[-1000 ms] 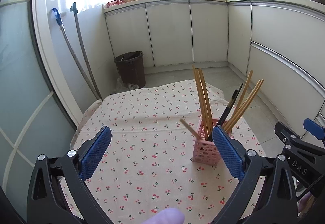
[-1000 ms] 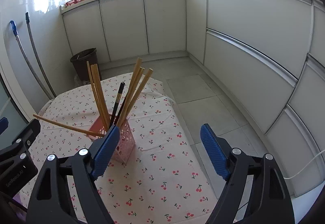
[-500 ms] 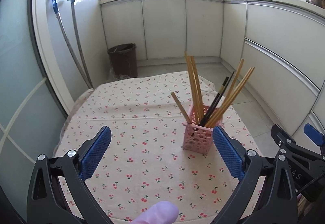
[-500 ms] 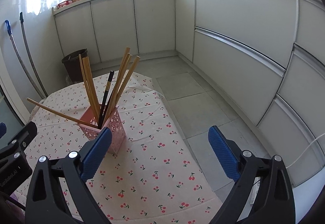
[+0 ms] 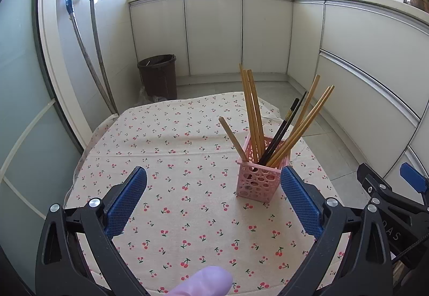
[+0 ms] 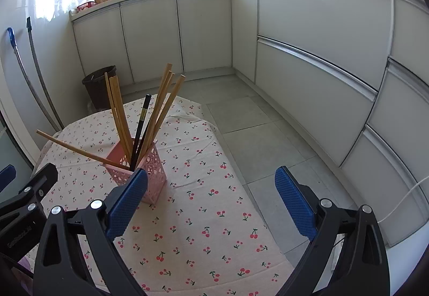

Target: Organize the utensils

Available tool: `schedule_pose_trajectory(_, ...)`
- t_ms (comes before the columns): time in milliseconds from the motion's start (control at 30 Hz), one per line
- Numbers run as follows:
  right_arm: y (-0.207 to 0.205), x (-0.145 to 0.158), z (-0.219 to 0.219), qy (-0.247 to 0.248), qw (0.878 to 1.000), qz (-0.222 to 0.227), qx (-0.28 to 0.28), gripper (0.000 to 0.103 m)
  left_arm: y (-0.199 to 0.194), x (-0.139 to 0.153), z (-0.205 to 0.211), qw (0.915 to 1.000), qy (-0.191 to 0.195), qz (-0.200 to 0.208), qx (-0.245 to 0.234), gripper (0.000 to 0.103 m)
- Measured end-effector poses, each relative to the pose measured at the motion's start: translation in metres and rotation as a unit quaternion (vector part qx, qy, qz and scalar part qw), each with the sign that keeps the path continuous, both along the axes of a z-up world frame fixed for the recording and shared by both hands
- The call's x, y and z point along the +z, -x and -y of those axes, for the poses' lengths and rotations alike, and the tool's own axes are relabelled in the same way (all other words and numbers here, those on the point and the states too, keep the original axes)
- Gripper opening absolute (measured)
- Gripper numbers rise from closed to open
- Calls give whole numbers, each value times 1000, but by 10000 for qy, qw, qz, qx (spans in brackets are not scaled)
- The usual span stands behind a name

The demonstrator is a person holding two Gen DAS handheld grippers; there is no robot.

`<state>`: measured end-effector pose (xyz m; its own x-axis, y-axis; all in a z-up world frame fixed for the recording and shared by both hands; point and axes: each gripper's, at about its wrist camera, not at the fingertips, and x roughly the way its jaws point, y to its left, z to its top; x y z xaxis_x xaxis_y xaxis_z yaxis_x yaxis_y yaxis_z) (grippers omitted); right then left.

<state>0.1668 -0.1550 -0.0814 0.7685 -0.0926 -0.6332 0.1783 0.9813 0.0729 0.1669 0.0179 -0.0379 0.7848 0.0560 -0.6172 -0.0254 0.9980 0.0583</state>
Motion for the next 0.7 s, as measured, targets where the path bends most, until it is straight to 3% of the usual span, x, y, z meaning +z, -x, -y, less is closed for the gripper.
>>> schedule_pose_trajectory(700,-2,-3,0,-47,9999,-132,37,93,-3,-5,-4,10000,35,-26,73,96)
